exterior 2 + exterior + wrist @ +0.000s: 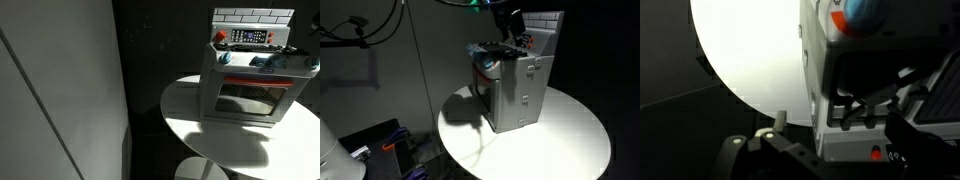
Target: Press the top right orange button on the stove
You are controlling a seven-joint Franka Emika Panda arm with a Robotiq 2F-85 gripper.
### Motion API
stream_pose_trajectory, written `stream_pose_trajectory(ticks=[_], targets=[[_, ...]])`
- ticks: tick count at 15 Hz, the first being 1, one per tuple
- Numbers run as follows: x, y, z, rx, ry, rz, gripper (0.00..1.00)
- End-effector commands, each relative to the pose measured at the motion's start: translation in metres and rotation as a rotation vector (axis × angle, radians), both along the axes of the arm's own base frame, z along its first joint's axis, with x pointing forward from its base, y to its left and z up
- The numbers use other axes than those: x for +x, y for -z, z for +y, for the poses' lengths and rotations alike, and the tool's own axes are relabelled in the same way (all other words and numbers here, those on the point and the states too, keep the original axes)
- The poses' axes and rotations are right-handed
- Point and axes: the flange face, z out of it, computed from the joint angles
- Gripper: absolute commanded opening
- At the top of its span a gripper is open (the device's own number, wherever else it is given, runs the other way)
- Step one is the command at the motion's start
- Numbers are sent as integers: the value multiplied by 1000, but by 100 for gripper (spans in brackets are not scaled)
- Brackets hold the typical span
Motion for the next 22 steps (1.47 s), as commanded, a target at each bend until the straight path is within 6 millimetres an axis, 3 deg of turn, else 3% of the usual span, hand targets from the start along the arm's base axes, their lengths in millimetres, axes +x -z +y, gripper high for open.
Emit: stream_pose_trajectory(ticks=[1,7,22], targets=[[0,-1,-1,1,-1,1,100],[5,-2,0,5,13,-8,100],[52,6,7,13,118,-79,100]])
